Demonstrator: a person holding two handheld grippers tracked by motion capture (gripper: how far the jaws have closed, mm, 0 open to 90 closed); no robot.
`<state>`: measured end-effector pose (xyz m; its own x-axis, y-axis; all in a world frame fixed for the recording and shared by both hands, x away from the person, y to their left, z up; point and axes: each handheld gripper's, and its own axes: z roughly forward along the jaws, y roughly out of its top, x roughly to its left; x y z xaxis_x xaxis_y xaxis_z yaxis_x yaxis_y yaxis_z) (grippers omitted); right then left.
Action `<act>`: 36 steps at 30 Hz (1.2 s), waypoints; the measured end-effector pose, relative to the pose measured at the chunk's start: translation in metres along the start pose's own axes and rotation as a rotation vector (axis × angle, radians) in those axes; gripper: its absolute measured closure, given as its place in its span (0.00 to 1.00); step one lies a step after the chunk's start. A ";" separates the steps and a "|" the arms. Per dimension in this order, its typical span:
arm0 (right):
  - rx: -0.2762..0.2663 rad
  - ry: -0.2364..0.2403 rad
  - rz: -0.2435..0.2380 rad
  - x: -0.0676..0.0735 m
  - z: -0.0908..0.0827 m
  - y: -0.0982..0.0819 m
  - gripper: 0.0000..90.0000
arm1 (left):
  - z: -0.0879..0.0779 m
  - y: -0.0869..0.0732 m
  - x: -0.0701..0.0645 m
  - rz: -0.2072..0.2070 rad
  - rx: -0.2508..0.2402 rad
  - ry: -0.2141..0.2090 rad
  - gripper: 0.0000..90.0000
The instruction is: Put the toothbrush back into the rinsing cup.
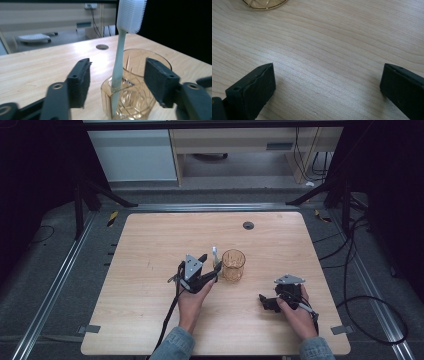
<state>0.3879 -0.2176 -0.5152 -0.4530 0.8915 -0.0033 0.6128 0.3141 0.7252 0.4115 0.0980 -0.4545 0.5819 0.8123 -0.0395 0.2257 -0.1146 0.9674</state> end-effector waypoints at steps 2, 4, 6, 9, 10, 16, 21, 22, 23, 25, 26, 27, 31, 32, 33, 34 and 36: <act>0.000 0.000 -0.001 0.000 0.000 0.000 0.01 | -0.001 0.001 0.001 0.000 0.017 -0.004 0.35; 0.000 -0.001 -0.001 0.000 0.000 0.000 0.01 | -0.003 0.004 0.003 0.000 0.041 -0.019 0.30; 0.000 -0.001 -0.001 0.000 0.000 0.000 0.01 | -0.006 0.008 0.005 0.014 0.081 -0.020 0.24; 0.000 -0.001 0.001 0.000 0.000 0.000 0.00 | -0.005 0.014 0.006 0.007 0.176 -0.027 0.17; 0.000 -0.001 0.001 0.000 0.000 0.000 0.00 | -0.005 0.018 0.007 0.027 0.253 -0.033 0.15; 0.000 -0.001 0.001 0.000 0.000 0.000 0.00 | -0.009 0.031 0.009 0.108 0.378 -0.045 0.08; 0.000 -0.001 0.001 0.000 0.000 0.000 0.00 | -0.013 0.027 0.010 0.158 0.430 -0.049 0.07; 0.000 -0.002 0.001 0.000 0.000 0.000 0.00 | -0.015 0.026 0.011 0.155 0.432 -0.051 0.08; 0.000 -0.002 0.001 0.000 0.000 0.000 0.00 | -0.016 0.026 0.013 0.148 0.418 -0.046 0.08; 0.000 -0.002 0.001 0.000 0.000 0.000 0.00 | -0.020 0.030 0.017 0.165 0.433 -0.056 0.09; 0.000 -0.002 0.001 0.000 0.000 0.000 0.00 | -0.022 0.032 0.020 0.173 0.438 -0.054 0.09; 0.000 -0.002 0.001 0.000 0.000 0.000 0.00 | -0.025 0.033 0.023 0.173 0.440 -0.046 0.09; 0.001 -0.002 0.002 0.000 0.000 0.000 0.00 | -0.039 0.030 0.038 0.144 0.433 -0.028 0.09; 0.000 -0.001 0.002 0.000 0.000 0.000 0.00 | -0.043 0.026 0.047 0.132 0.444 -0.008 0.09; 0.000 -0.002 0.001 0.000 0.000 0.000 0.00 | -0.044 0.024 0.052 0.124 0.449 -0.001 0.09; 0.000 -0.002 0.001 0.000 0.000 0.000 0.00 | -0.044 0.024 0.052 0.124 0.449 -0.001 0.09; 0.000 -0.002 0.002 0.000 0.000 0.000 0.00 | -0.048 0.021 0.062 0.117 0.462 0.021 0.09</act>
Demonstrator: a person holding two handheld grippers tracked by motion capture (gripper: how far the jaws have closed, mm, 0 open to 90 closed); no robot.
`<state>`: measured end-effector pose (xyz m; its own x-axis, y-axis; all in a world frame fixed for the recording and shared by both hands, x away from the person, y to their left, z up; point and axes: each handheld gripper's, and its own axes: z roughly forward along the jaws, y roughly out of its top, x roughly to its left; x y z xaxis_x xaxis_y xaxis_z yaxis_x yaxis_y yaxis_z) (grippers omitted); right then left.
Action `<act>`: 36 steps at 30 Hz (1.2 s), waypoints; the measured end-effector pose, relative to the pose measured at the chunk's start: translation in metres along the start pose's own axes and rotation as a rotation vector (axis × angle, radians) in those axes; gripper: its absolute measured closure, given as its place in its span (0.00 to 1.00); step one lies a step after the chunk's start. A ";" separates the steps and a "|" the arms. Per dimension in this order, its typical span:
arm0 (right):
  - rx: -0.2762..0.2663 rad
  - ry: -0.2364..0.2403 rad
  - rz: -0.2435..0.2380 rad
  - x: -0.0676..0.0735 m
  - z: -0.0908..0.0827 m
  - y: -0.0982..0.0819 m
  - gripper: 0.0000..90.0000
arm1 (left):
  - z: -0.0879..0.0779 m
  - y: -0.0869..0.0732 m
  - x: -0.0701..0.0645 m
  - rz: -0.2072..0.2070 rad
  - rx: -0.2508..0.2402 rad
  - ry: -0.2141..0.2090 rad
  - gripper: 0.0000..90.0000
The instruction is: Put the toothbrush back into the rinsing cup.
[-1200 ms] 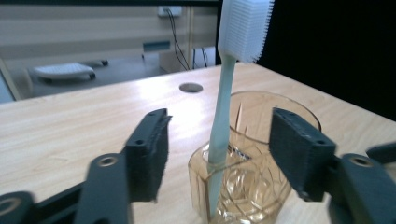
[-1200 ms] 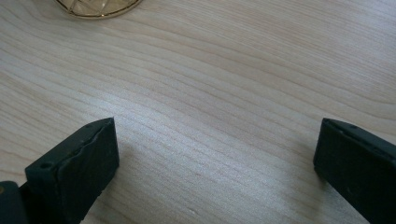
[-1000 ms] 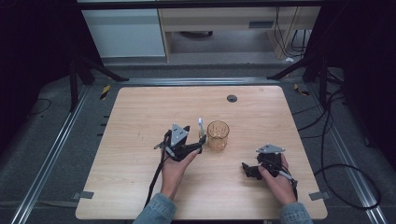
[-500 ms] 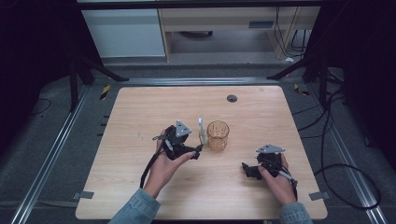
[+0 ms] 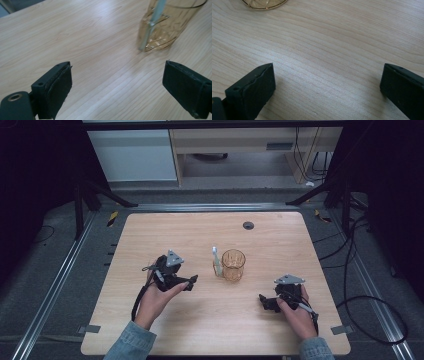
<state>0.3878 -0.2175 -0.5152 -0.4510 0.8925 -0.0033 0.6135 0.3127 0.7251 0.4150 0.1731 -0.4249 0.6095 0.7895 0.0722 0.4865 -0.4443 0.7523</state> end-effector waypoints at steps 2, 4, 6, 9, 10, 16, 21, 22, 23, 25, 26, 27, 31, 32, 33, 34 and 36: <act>0.000 0.000 0.000 0.000 0.000 0.000 0.00 | 0.000 -0.006 0.010 -0.002 0.013 0.023 0.10; 0.000 0.000 0.001 0.000 0.000 0.000 0.00 | 0.003 -0.015 0.022 -0.016 0.024 0.045 0.11; 0.000 0.000 0.000 0.000 0.000 0.000 0.00 | 0.007 -0.025 0.036 -0.041 0.054 0.081 0.11; 0.000 0.000 0.000 0.000 0.000 0.000 0.00 | 0.008 -0.040 0.057 -0.098 0.079 0.111 0.11; 0.000 0.000 0.000 0.000 0.000 0.000 0.00 | 0.008 -0.042 0.061 -0.108 0.084 0.122 0.11; 0.000 0.000 0.000 0.000 0.000 0.000 0.00 | 0.007 -0.061 0.088 -0.156 0.127 0.164 0.11; 0.000 0.000 0.000 0.000 0.000 0.000 0.00 | 0.005 -0.075 0.106 -0.200 0.137 0.193 0.11; 0.000 0.000 0.000 0.000 0.000 0.000 0.00 | 0.005 -0.077 0.108 -0.206 0.138 0.200 0.11; 0.000 0.000 0.000 0.000 0.000 0.000 0.00 | 0.006 -0.079 0.110 -0.206 0.139 0.209 0.11; 0.000 0.000 0.001 0.000 0.000 0.000 0.00 | 0.006 -0.082 0.114 -0.205 0.144 0.219 0.11; 0.000 0.000 0.000 0.000 0.000 0.000 0.00 | 0.007 -0.084 0.116 -0.212 0.140 0.223 0.11; 0.000 0.000 0.001 0.000 0.000 0.000 0.00 | 0.007 -0.086 0.119 -0.218 0.137 0.223 0.11; 0.000 0.000 0.001 0.000 0.000 0.000 0.00 | 0.009 -0.092 0.126 -0.236 0.139 0.227 0.11; 0.000 0.000 0.001 0.000 0.000 0.000 0.00 | 0.009 -0.093 0.127 -0.238 0.135 0.228 0.11; 0.000 0.000 0.001 0.000 0.000 0.000 0.00 | 0.009 -0.093 0.127 -0.239 0.133 0.227 0.11; 0.000 0.000 0.001 0.000 0.000 0.000 0.00 | 0.010 -0.094 0.127 -0.238 0.135 0.223 0.11; 0.000 0.000 0.001 0.000 0.000 0.000 0.00 | 0.013 -0.096 0.129 -0.245 0.141 0.217 0.10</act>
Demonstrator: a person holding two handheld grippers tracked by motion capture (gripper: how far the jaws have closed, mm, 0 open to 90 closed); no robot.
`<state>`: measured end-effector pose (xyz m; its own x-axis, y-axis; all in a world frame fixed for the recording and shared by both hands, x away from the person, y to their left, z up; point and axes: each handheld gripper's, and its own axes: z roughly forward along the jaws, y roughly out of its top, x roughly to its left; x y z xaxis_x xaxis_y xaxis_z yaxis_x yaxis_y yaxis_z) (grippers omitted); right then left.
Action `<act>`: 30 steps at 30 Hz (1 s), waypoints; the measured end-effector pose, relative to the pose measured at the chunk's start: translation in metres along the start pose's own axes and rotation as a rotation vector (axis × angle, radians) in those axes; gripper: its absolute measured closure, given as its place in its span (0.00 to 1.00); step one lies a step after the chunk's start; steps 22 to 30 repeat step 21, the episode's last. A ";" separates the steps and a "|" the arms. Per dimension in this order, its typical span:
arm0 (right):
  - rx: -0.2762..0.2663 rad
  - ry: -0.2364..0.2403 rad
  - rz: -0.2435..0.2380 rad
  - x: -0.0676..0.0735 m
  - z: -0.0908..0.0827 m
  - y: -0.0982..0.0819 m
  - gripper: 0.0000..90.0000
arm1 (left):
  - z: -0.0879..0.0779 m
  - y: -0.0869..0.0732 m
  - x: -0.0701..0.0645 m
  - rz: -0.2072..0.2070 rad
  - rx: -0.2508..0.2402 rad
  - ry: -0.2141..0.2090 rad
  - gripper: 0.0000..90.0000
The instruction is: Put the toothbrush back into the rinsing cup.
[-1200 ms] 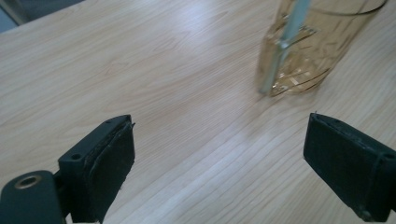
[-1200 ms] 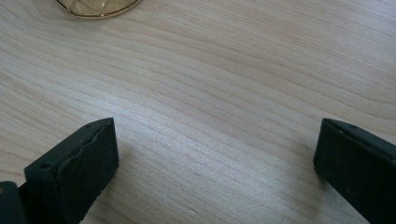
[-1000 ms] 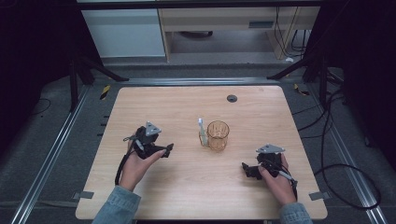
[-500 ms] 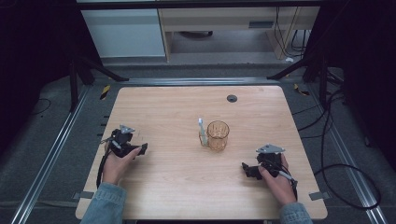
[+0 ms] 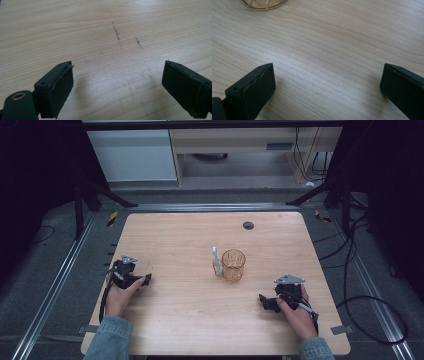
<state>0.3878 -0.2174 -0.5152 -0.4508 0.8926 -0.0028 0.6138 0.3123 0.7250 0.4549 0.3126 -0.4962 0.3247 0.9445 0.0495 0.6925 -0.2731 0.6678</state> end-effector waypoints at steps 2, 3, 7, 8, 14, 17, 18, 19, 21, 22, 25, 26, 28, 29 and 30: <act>0.000 0.000 0.000 0.000 0.000 0.000 0.00 | 0.003 -0.002 0.002 -0.008 0.005 -0.004 0.10; 0.000 0.000 0.000 0.000 0.000 0.000 0.00 | 0.003 -0.002 0.003 -0.016 0.003 -0.009 0.10; 0.000 0.000 0.000 0.000 0.000 0.000 0.00 | 0.005 -0.003 0.002 -0.023 -0.011 -0.013 0.09; 0.000 0.000 0.000 0.000 0.000 0.000 0.00 | 0.006 -0.003 0.002 -0.022 -0.016 -0.015 0.08; 0.000 0.000 0.000 0.000 0.000 0.000 0.00 | 0.012 -0.005 0.003 -0.014 -0.069 -0.022 0.03; 0.000 0.000 -0.001 0.000 0.000 0.000 0.00 | 0.013 -0.004 0.002 -0.015 -0.069 -0.020 0.02; 0.000 0.000 -0.001 0.000 0.000 0.000 0.00 | 0.013 -0.004 0.002 -0.017 -0.067 -0.019 0.02; 0.000 0.001 -0.001 0.000 0.000 0.000 0.00 | 0.013 -0.004 0.002 -0.027 -0.062 -0.010 0.01; -0.001 0.001 0.000 0.000 0.000 0.000 0.00 | 0.013 -0.004 0.003 -0.038 -0.057 -0.005 0.00; -0.001 0.001 0.000 0.000 0.000 0.000 0.00 | 0.013 -0.004 0.003 -0.038 -0.057 -0.005 0.00; -0.001 0.001 0.000 0.000 0.000 0.000 0.00 | 0.013 -0.004 0.003 -0.038 -0.057 -0.005 0.00; -0.001 0.001 0.000 0.000 0.000 0.000 0.00 | 0.013 -0.004 0.003 -0.038 -0.057 -0.005 0.00; -0.001 0.001 0.000 0.000 0.000 0.000 0.00 | 0.013 -0.004 0.003 -0.038 -0.057 -0.005 0.00; -0.001 0.001 0.000 0.000 0.000 0.000 0.00 | 0.013 -0.004 0.003 -0.038 -0.057 -0.005 0.00; -0.001 0.001 0.000 0.000 0.000 0.000 0.00 | 0.013 -0.004 0.003 -0.038 -0.057 -0.005 0.00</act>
